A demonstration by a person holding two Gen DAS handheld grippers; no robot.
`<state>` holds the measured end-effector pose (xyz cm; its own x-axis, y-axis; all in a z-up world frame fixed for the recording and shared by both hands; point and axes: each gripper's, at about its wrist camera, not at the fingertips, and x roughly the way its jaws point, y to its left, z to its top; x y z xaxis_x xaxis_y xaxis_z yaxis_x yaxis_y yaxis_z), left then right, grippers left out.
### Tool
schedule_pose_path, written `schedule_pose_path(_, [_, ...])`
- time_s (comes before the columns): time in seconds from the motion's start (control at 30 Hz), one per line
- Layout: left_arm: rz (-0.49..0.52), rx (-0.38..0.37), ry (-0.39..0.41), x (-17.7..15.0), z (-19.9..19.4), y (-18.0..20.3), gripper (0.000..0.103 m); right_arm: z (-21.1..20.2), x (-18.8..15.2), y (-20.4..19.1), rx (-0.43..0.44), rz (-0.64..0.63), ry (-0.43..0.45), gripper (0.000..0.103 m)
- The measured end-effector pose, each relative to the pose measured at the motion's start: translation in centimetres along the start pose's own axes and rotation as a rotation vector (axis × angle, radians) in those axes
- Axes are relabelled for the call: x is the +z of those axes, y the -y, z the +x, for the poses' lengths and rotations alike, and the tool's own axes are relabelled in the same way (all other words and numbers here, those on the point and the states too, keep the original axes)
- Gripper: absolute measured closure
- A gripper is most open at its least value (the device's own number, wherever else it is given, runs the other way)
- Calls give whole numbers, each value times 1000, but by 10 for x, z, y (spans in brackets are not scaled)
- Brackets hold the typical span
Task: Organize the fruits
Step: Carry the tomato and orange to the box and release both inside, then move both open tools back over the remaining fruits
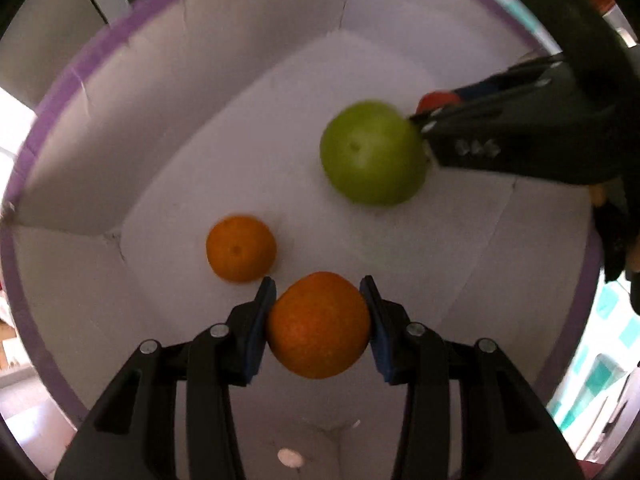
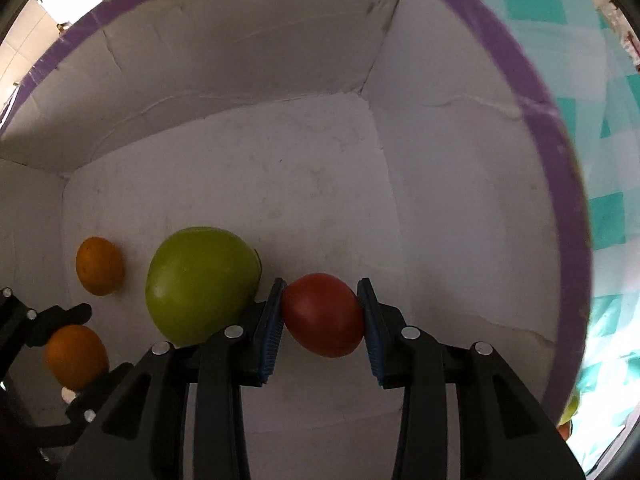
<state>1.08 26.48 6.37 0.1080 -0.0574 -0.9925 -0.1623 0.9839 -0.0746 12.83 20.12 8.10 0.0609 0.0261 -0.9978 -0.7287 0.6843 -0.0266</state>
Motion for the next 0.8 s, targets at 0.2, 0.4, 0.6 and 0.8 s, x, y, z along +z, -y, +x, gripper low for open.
schedule_pose_path(0.2, [19, 12, 46, 1, -7, 7, 25, -4, -7, 10, 42, 49, 27, 28])
schedule_pose_path(0.4, [-11, -30, 110, -4, -20, 4, 17, -27, -17, 4, -53, 48, 116, 27])
schedule_pose_path(0.6, [32, 9, 269, -19, -80, 9, 15, -125, -58, -4, -98, 137, 294, 18])
schedule_pose_path(0.8, [95, 40, 465, -54, -178, 29, 9, -235, -119, -14, -196, 175, 415, 16])
